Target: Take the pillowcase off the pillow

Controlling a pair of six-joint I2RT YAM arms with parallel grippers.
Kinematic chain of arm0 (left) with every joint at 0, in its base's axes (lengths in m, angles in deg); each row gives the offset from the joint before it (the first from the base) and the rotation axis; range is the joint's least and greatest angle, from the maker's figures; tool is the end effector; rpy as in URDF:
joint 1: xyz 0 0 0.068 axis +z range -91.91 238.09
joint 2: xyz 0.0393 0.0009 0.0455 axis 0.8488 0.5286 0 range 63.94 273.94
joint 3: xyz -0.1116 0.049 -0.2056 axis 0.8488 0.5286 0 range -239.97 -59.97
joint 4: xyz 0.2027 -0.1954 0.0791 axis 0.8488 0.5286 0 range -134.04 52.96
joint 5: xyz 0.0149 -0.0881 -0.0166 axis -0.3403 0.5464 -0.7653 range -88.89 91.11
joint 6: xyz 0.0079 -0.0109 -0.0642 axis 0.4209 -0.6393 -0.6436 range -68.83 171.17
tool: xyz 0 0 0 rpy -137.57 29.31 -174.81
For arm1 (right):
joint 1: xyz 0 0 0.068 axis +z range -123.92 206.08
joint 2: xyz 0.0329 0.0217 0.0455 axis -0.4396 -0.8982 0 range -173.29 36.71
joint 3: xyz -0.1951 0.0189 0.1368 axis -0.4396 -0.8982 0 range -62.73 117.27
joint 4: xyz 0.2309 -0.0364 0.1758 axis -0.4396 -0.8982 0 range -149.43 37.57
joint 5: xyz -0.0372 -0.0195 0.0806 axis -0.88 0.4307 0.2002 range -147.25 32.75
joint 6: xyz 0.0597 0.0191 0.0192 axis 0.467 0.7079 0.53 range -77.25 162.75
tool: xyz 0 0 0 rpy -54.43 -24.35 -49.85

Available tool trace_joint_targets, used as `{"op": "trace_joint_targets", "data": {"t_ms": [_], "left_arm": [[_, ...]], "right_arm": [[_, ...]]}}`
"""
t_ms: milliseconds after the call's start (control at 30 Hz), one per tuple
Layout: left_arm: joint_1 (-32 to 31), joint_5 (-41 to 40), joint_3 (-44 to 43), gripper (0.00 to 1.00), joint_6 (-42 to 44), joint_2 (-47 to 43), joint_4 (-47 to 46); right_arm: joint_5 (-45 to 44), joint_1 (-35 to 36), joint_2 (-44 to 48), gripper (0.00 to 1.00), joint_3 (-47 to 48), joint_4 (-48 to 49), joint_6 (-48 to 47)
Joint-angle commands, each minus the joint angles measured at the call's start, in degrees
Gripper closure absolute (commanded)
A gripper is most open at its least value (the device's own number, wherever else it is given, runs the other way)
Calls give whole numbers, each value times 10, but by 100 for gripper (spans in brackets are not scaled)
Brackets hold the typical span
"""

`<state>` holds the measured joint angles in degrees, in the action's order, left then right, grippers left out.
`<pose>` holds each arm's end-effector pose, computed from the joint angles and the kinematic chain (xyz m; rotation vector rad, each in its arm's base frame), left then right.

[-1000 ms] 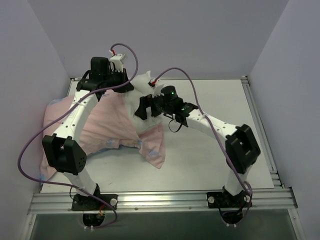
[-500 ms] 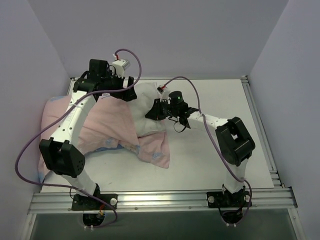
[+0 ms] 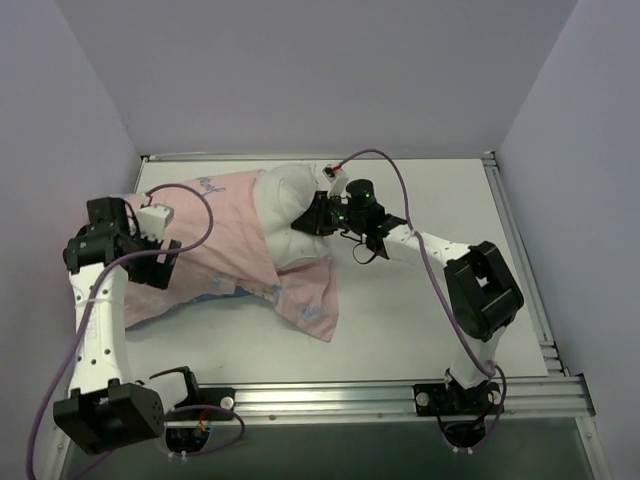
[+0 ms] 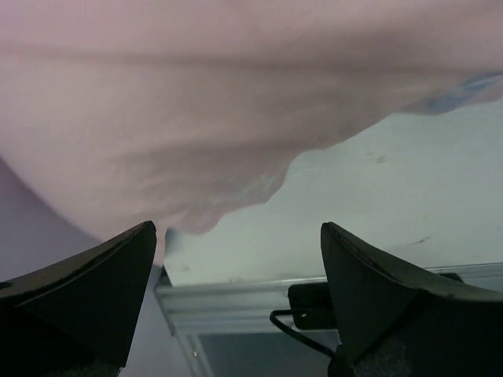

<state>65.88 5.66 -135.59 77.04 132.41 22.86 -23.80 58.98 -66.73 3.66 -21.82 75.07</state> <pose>0.2656 0.0320 0.3123 0.4381 2.5751 0.1051 0.3601 0.2670 0.2035 -0.4894 1.7860 1.3141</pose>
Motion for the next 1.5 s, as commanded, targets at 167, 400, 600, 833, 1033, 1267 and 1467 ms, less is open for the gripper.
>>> {"op": "trace_joint_targets", "data": {"t_ms": [167, 400, 600, 833, 1033, 1267, 1467], "left_arm": [[115, -198, 223, 6, 87, -50, -171], [158, -252, 292, 6, 85, -22, -379], [165, -191, 325, 93, 86, -18, -449], [209, -174, 295, 98, 99, -5, -429], [267, -152, 223, 98, 125, 28, -425], [275, -39, 119, 98, 88, 39, -368], [248, -60, 45, 98, 37, 92, -357]], "right_arm": [[15, -34, 66, 100, -10, 21, 5], [16, -57, 83, 100, -24, 14, -4], [21, -117, 94, 100, -38, -6, -5], [-39, -226, 120, 100, -59, -72, -16], [-51, -406, 192, 100, -104, -100, -1], [-55, -465, 242, 100, -102, -164, -38], [-91, -478, 276, 100, -68, -220, -73]]}}
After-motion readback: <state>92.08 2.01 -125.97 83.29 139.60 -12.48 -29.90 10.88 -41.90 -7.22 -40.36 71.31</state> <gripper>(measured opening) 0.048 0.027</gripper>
